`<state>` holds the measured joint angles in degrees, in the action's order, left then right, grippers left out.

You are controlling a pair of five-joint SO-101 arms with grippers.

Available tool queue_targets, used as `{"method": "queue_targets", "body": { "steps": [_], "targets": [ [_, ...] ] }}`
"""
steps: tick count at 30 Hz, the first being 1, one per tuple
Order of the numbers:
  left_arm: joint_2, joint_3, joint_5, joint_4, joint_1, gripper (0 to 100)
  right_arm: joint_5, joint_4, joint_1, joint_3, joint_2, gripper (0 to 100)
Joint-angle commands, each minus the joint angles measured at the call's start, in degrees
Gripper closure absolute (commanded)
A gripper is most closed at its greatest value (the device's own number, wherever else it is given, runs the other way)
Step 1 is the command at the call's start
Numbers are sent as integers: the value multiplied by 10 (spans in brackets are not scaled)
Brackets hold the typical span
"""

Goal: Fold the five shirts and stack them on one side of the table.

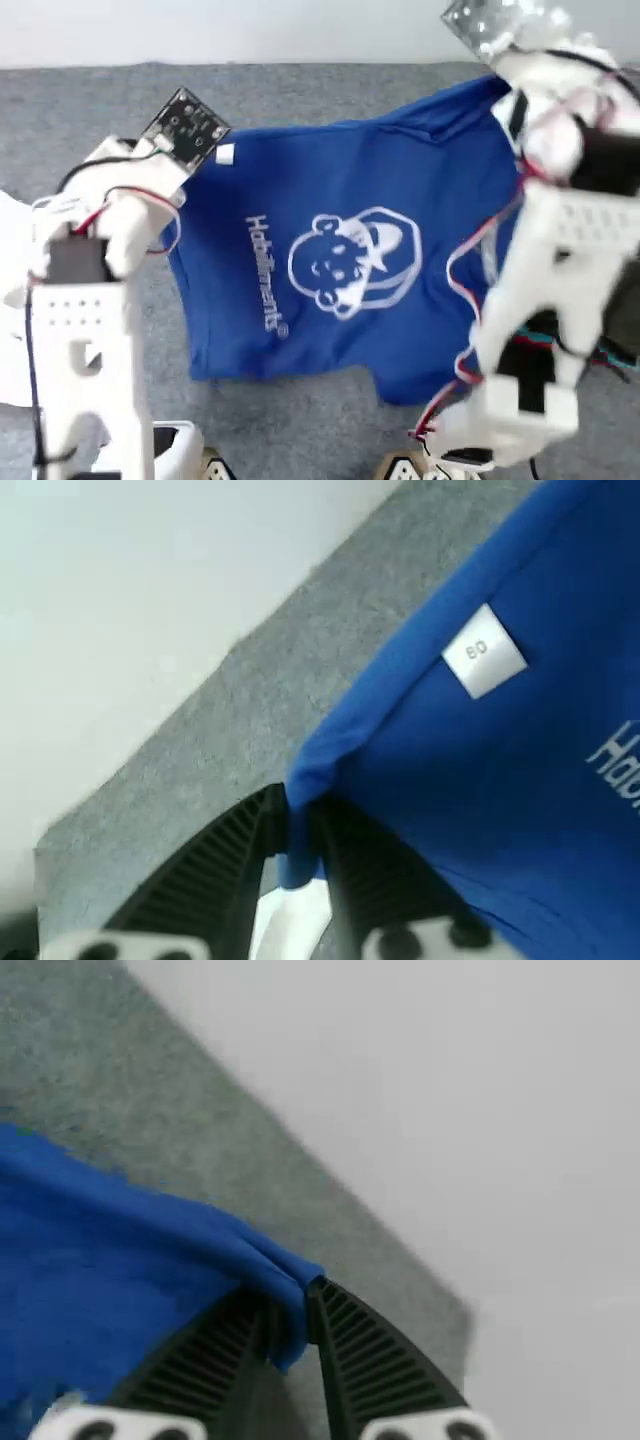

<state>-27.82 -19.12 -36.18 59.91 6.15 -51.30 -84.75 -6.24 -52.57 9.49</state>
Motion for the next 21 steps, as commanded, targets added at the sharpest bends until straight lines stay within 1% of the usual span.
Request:
{"method": "queue_targets", "body": {
  "steps": [1,3,5,8,12,14,16,19,21],
  "targets": [
    [64,0,-7,-101,4,986,12,63,2,-24,65,988],
    [111,8,-7,-146,5,986,11,108,7,-24,102,988],
    [162,33,-7,-172,5,986,10,147,15,-24,136,988],
    [241,101,-7,-188,5,986,10,204,28,-25,177,988],
    [344,224,-8,-187,6,986,11,291,35,-25,216,988],
    [385,286,-13,-171,6,986,12,334,39,-25,225,988],
    [418,348,-33,-134,6,986,11,356,44,-25,228,988],
    [449,417,-39,-54,5,986,10,353,50,-25,231,988],
    [461,447,-39,10,5,986,10,330,51,-25,232,988]
  ]
}}
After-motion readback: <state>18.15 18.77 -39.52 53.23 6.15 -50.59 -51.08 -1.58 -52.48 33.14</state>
